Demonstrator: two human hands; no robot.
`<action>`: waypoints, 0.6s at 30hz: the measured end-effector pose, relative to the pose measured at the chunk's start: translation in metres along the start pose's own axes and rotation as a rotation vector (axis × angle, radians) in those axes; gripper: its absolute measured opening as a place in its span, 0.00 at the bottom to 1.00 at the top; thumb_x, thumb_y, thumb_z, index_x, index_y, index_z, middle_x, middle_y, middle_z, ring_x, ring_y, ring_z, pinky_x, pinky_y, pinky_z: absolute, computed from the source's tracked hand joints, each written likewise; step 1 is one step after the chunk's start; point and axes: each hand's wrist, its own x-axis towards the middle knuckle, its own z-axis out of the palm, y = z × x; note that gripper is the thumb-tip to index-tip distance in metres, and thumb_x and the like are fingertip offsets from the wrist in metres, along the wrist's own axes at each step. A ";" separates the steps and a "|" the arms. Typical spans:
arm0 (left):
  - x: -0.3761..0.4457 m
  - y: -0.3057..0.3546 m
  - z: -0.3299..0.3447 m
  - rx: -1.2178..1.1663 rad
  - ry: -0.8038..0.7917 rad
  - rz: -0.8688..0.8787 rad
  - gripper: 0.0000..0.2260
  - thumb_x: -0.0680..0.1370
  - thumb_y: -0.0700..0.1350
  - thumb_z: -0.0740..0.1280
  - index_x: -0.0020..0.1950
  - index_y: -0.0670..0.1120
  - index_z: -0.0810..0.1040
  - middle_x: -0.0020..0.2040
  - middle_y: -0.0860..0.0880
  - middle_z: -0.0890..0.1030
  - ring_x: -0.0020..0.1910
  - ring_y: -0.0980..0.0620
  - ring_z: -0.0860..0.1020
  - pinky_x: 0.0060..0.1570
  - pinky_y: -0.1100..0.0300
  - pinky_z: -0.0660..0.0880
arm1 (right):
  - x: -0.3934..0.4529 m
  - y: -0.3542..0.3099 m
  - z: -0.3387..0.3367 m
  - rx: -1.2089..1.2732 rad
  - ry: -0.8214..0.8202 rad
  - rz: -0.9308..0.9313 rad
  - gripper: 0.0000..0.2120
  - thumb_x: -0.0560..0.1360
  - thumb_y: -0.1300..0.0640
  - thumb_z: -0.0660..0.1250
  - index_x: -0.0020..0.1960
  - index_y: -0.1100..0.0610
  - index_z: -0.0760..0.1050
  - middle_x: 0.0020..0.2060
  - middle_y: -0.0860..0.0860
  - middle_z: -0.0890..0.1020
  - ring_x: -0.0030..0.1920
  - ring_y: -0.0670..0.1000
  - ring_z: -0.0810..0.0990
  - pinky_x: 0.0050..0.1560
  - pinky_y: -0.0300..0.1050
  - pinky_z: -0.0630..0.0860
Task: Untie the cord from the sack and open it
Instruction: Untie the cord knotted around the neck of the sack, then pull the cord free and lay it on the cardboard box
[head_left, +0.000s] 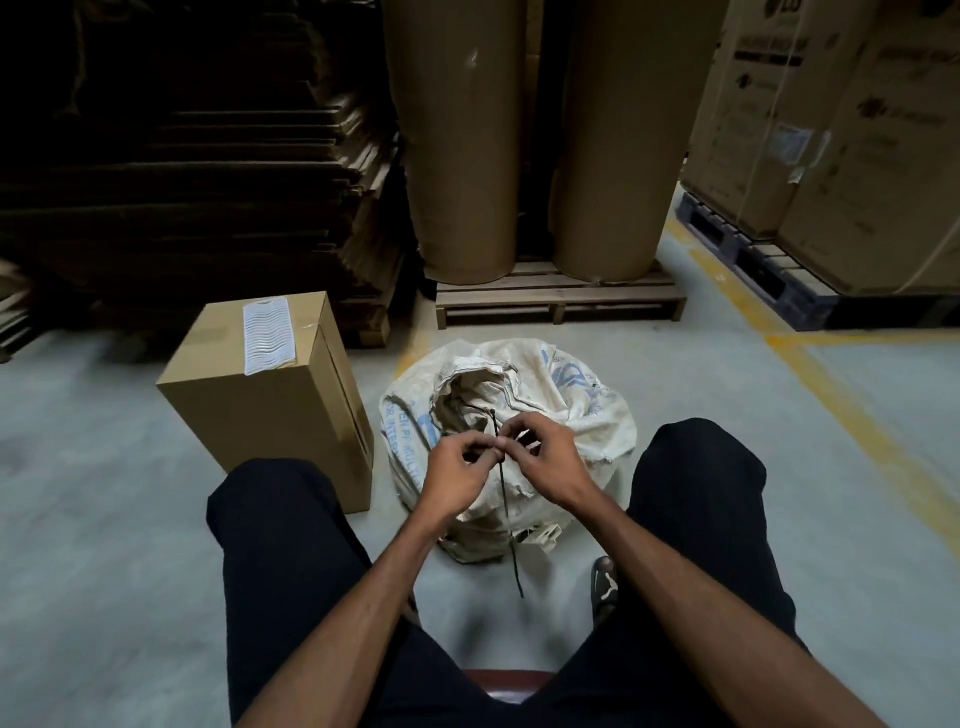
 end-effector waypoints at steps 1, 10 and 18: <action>0.001 0.000 0.000 -0.007 0.002 -0.013 0.10 0.78 0.37 0.72 0.46 0.54 0.85 0.42 0.53 0.87 0.45 0.52 0.86 0.51 0.50 0.83 | 0.000 0.000 0.003 0.013 0.015 0.017 0.04 0.75 0.58 0.74 0.45 0.53 0.80 0.41 0.47 0.83 0.43 0.49 0.82 0.44 0.54 0.80; -0.007 0.003 0.000 0.020 -0.107 -0.154 0.03 0.78 0.41 0.73 0.49 0.43 0.86 0.43 0.44 0.87 0.40 0.52 0.83 0.40 0.61 0.77 | -0.002 -0.003 0.008 -0.045 0.119 0.007 0.04 0.77 0.60 0.71 0.45 0.53 0.78 0.40 0.47 0.81 0.42 0.47 0.80 0.39 0.43 0.75; -0.007 0.007 -0.010 -0.140 -0.078 -0.350 0.05 0.81 0.39 0.68 0.47 0.43 0.84 0.44 0.48 0.85 0.42 0.55 0.80 0.39 0.63 0.73 | 0.019 -0.007 0.033 -0.001 0.091 0.048 0.03 0.78 0.57 0.71 0.47 0.51 0.78 0.43 0.45 0.81 0.45 0.47 0.80 0.43 0.50 0.79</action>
